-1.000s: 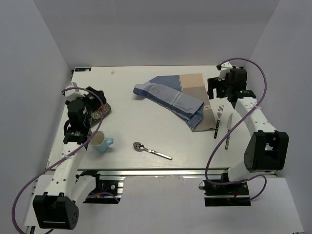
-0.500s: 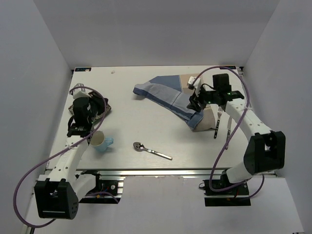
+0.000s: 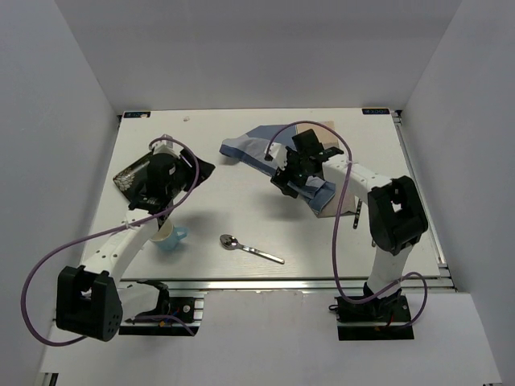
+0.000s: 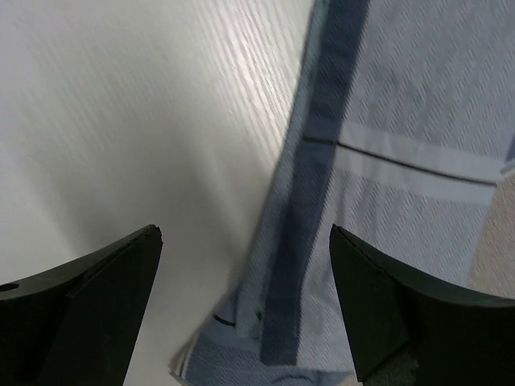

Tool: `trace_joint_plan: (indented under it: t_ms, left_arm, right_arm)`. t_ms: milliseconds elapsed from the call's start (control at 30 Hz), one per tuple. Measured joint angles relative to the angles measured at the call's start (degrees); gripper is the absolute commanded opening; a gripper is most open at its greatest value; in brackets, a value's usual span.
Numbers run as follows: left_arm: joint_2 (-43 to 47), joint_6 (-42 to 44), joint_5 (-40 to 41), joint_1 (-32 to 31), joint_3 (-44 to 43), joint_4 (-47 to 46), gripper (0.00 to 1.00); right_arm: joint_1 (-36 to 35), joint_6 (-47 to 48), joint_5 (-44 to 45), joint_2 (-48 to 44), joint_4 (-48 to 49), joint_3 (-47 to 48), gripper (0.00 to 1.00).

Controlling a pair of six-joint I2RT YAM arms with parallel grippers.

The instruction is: Set the dinner table for one person

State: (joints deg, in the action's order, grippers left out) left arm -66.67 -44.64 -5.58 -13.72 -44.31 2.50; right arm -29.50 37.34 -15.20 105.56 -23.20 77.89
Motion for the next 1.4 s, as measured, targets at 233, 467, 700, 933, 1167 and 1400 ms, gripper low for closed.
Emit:
trace_joint_plan:
  t_ms: [233, 467, 700, 933, 1167, 1400]
  left_arm:
    - [-1.70, -1.62, 0.13, -1.70, 0.00, -1.07, 0.63]
    - [-4.28, -1.79, 0.00, -2.27, -0.44, -1.05, 0.63]
    - [-4.28, -2.38, -0.02, -3.04, -0.46, -1.22, 0.63]
    - [-4.28, -2.43, 0.00, -3.65, -0.46, -1.22, 0.64]
    - [-4.26, -2.40, 0.00, -3.67, -0.46, -1.22, 0.64]
    - [-3.80, -2.40, 0.17, -3.67, -0.46, -1.03, 0.64]
  right_arm:
    - [0.98, 2.80, 13.27, -0.15, 0.52, -4.57, 0.89]
    - [0.61, 2.97, 18.73, 0.98, 0.85, -4.94, 0.85]
    - [0.11, 1.53, 21.03, 2.64, 1.20, -4.94, 0.61]
    - [0.11, -0.09, 20.52, 4.00, 0.96, -4.92, 0.26]
    - [0.11, -1.92, 18.45, 2.89, 0.17, -4.81, 0.01]
    - [0.00, -7.74, 9.99, 1.05, -6.36, 2.34, 0.00]
